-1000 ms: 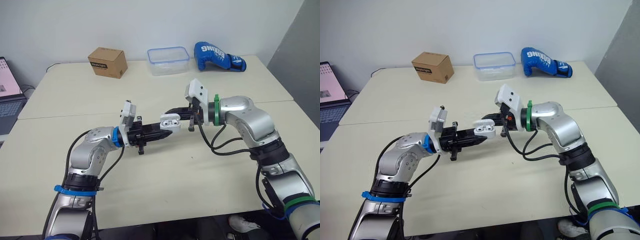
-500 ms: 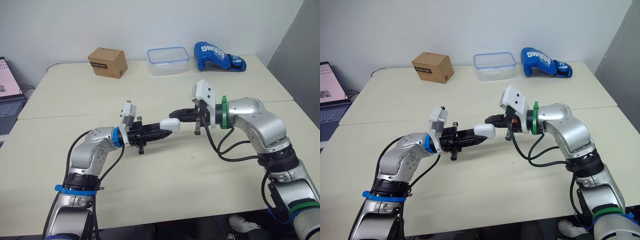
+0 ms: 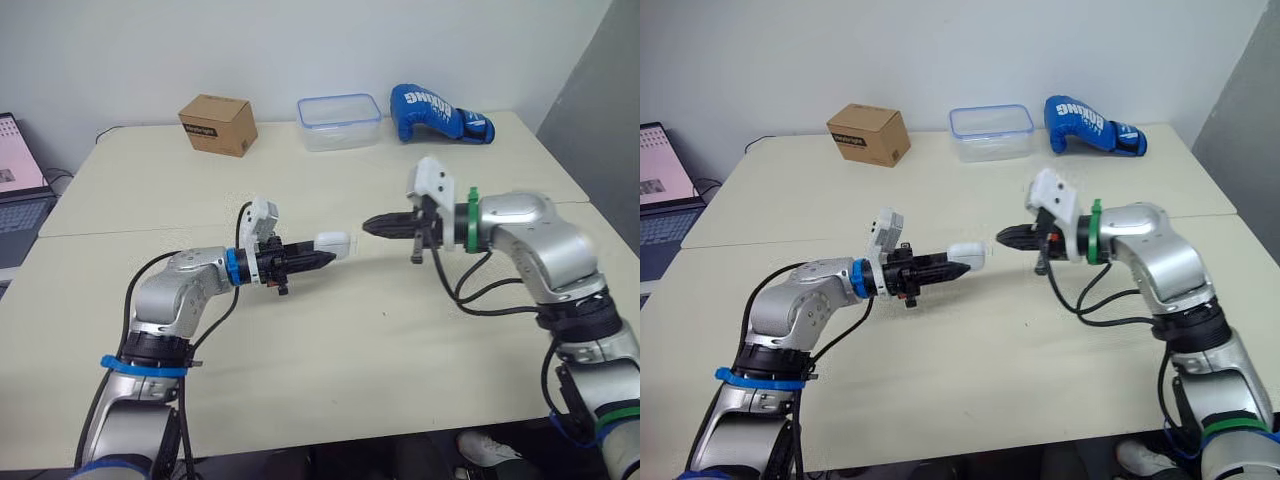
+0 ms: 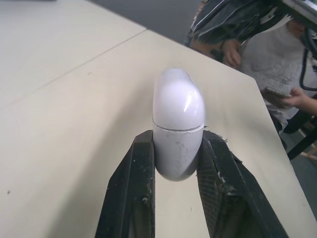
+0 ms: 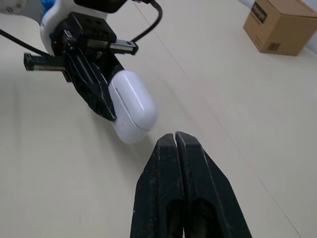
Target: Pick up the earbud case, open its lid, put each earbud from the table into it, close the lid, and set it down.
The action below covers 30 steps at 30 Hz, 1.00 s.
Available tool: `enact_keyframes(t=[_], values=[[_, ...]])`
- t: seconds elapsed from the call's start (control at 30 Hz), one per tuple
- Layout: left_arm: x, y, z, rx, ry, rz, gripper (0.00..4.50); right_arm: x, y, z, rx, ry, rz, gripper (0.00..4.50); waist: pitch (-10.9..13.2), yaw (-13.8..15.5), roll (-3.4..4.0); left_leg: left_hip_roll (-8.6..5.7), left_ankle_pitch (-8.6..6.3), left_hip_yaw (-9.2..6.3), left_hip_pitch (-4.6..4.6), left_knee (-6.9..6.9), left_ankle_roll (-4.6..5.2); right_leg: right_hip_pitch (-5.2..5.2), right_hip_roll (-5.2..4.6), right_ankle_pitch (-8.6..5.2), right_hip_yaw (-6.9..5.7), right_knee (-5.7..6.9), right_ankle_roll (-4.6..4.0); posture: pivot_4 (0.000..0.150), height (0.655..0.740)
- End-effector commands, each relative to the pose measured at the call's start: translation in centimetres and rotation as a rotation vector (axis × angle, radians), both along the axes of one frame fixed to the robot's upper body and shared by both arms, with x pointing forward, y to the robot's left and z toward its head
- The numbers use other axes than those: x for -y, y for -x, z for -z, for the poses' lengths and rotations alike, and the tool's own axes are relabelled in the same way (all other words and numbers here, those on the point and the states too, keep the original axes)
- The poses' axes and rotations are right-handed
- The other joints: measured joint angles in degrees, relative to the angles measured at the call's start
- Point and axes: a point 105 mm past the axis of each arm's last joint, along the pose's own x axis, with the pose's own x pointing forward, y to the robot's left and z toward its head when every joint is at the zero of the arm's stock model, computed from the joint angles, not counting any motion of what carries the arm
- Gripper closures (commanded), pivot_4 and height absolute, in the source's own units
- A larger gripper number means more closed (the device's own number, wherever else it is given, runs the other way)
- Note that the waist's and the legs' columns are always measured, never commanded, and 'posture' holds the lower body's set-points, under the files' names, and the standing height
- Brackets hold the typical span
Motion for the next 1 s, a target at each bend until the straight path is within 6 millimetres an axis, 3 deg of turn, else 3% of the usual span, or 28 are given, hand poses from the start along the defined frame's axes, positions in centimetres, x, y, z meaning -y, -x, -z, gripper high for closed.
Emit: enact_keyframes(t=[0.03,0.33,0.47,1.0], values=[[0.2,-1.0,0.5,-0.096,-0.038,-0.074,3.73,1.5,0.6,-1.1,0.059,0.006,-0.001,4.46,0.0,0.0,0.0,0.0,0.0,0.0,0.0,0.0,0.0,-0.01,0.0,0.0,0.0,0.0,0.0,0.15,0.7307],[3.0,-2.3,1.6,-0.414,0.028,-0.091,3.73,4.0,1.5,1.1,0.03,0.108,0.053,4.46,0.0,0.0,-0.02,-0.02,0.0,0.02,-0.01,0.04,0.0,0.01,-0.01,0.0,0.01,0.03,0.0,0.15,0.7307],[3.7,-2.7,2.7,-0.513,-0.022,-0.113,3.73,4.8,1.5,2.1,0.04,0.161,0.076,4.46,0.0,0.0,-0.03,-0.01,0.0,0.03,-0.01,0.04,-0.01,0.0,-0.01,0.0,0.01,0.02,0.0,0.15,0.7307],[1.2,-3.7,6.2,-0.628,-0.17,-0.287,3.73,5.0,2.1,2.7,0.042,0.164,0.072,4.46,0.0,0.0,-0.04,-0.01,0.01,0.07,0.04,0.06,-0.02,0.02,-0.02,0.0,0.04,0.08,0.01,0.15,0.7307]])
